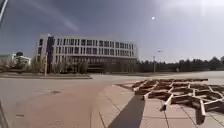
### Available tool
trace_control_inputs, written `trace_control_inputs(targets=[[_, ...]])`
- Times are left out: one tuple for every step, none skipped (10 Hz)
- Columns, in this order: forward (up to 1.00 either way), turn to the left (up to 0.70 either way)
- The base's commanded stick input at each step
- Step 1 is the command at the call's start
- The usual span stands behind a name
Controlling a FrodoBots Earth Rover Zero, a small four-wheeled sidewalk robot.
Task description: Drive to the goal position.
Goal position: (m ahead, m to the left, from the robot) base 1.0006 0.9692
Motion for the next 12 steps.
trace_control_inputs(targets=[[0.04, 0.00], [0.05, 0.00], [0.05, 0.00], [0.05, 0.00], [0.05, 0.00], [0.05, 0.00], [0.05, 0.00], [0.05, 0.00], [0.05, 0.00], [0.05, 0.00], [0.05, 0.00], [0.05, 0.00]])
